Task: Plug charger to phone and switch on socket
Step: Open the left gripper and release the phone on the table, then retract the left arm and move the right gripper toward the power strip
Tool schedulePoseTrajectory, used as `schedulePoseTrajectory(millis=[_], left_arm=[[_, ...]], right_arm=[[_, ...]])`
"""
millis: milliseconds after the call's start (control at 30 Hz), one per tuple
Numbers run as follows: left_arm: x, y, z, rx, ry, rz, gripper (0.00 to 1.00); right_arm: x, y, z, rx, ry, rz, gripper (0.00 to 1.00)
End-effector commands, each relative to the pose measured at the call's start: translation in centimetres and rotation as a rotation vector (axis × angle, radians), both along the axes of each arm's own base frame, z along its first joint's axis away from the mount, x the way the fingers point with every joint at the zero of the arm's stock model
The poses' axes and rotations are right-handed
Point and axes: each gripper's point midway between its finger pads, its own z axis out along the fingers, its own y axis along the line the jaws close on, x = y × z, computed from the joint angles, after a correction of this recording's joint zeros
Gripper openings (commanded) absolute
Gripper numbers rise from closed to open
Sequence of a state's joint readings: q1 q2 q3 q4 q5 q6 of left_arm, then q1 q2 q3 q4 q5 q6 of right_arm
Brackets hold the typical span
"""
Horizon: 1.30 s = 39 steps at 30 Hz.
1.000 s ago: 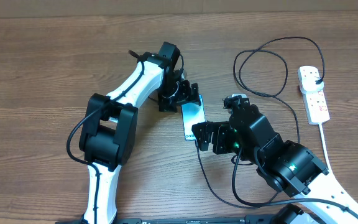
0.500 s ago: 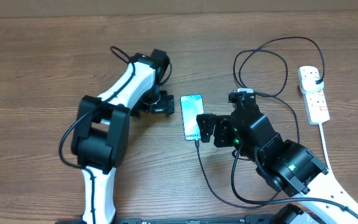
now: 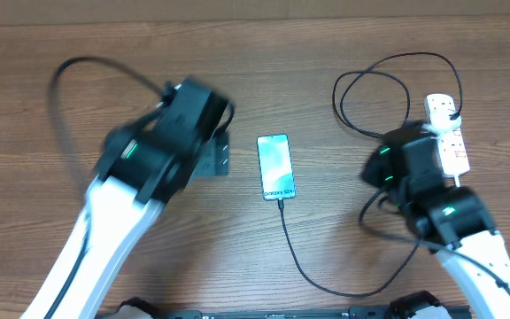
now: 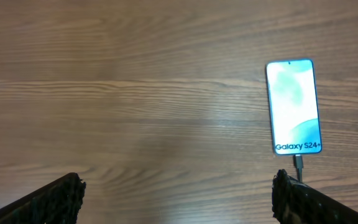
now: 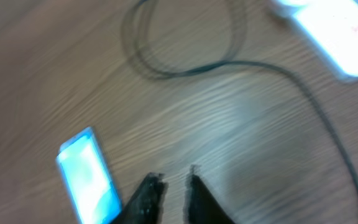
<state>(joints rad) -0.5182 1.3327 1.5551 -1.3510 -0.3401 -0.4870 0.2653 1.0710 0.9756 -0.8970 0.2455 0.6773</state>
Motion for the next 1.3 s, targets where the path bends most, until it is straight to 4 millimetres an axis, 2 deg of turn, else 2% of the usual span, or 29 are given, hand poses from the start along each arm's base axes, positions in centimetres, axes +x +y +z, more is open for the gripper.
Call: schedulePoseTrajectory(millis=[0,133,267,367,467,667,767,867,1033,1133,1267], left_arm=[[-3.5,3.6,1.4,-0.002,-0.122,0.1,0.99],[-7.7,7.1,2.1,-0.056,-0.253,0.168,1.0],[-10.8,9.0,3.0,-0.127,-0.368,0.178,1.0],[-12.3,9.7,3.9,-0.182,-0.435,0.176,0.99],[-13.4,10.4,4.6,-0.219,-0.487,0.179,0.99],[-13.7,10.6,4.6,-0.224,-0.495,0.18,1.0],[-13.7,10.7,4.6,-0.221,-0.496,0.189,1.0],[-13.8,10.8,4.6,-0.221,-0.498,0.195,0.99],[-14.1,11.8,4.7,-0.209,-0.513,0.26,1.0],[-15.3,13.6,5.1,-0.203,-0.564,0.369,1.0],[-17.3,15.0,5.6,-0.213,-0.641,0.455,1.0]], right_arm=[[0.9,-4.4,-0.6,0.013,0.026,-0.128,0.08],[2.2,-8.3,-1.8,0.122,0.081,-0.262,0.04],[4.1,-11.5,-2.4,0.21,0.108,-0.378,0.04],[5.9,-14.0,-2.1,0.221,0.106,-0.437,0.04],[8.3,-16.9,-0.8,0.223,0.079,-0.487,0.04],[10.9,-20.1,1.7,0.208,0.028,-0.533,0.04],[11.0,-21.9,2.7,0.165,0.005,-0.575,0.04],[10.2,-24.0,3.2,0.094,0.003,-0.61,0.04],[8.9,-26.5,3.1,0.079,0.01,-0.648,0.04],[8.3,-27.8,1.7,0.06,0.063,-0.637,0.04],[8.5,-28.0,-1.3,0.081,0.159,-0.618,0.04]])
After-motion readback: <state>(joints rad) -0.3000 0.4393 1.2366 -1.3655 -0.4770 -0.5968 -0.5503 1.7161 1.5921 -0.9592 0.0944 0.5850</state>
